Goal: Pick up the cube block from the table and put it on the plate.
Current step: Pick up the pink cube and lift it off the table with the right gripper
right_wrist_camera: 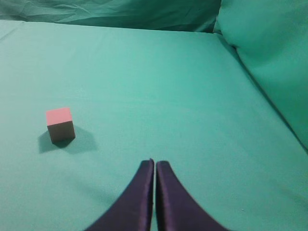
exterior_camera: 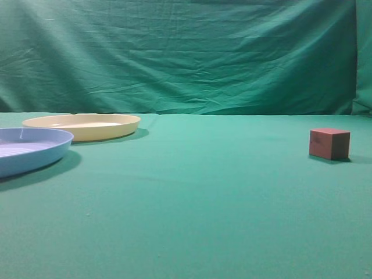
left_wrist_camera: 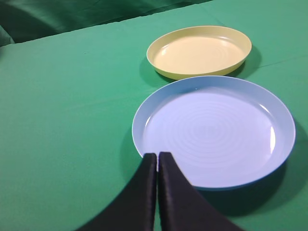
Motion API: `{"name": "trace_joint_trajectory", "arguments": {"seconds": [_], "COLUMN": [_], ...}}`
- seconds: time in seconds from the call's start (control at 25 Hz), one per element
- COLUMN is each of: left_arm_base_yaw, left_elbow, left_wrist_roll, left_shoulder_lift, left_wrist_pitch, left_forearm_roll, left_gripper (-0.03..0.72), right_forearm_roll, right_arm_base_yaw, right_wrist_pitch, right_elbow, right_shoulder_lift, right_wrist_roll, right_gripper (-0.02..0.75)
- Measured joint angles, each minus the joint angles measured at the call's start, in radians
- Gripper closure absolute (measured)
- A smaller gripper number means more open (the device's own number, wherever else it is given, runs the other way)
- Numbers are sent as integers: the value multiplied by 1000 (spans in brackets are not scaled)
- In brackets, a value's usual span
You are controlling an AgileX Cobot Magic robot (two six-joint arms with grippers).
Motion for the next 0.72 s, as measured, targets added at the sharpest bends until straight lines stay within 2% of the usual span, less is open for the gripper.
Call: {"name": "trace_joint_trajectory", "arguments": {"seconds": [0.72], "left_arm_base_yaw": [0], "left_elbow": [0], "left_wrist_roll": [0], "left_shoulder_lift": [0], "left_wrist_pitch": [0], "left_forearm_roll": [0], "left_gripper": [688], "right_forearm_roll": [0], "right_arm_base_yaw": [0], "right_wrist_pitch": [0], "right_elbow": [0], "right_shoulder_lift": [0], "right_wrist_roll": [0], "right_gripper": [738]}}
